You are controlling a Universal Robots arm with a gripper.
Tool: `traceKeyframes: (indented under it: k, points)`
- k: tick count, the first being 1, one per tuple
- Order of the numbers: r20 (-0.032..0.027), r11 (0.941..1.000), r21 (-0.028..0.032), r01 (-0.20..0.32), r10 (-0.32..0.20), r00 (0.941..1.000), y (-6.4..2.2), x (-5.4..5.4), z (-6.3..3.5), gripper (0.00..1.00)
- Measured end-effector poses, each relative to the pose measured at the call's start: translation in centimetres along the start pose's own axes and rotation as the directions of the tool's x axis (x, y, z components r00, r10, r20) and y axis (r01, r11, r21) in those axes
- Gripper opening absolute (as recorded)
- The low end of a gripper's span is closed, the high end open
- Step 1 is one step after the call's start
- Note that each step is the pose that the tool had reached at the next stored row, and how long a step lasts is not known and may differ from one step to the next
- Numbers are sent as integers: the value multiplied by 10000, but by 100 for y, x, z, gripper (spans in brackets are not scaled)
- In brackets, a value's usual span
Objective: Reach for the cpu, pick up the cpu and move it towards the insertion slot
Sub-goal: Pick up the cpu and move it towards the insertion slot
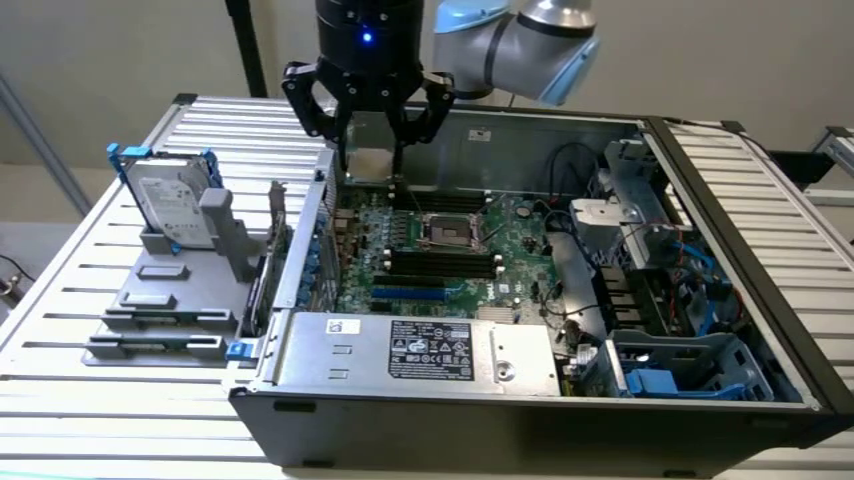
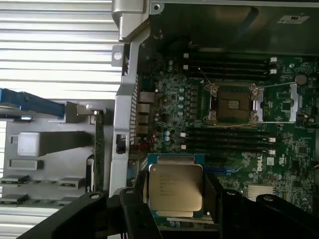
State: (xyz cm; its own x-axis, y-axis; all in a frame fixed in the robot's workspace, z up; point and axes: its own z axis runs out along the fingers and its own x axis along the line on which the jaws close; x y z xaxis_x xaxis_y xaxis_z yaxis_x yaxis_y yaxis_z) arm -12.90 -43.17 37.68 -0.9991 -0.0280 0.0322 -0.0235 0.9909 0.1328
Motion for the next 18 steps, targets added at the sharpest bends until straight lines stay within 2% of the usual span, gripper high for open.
traceKeyframes:
  k: [5,8,15,18]
  points:
    - [0,10000,2,0,0,10000,57,-223,13,55]
    - [-1,10000,17,0,0,10000,116,-317,25,55]
    - [-2,10000,99,-3,3,10000,319,-458,61,55]
    - [-4,9999,152,-4,4,10000,401,-517,76,55]
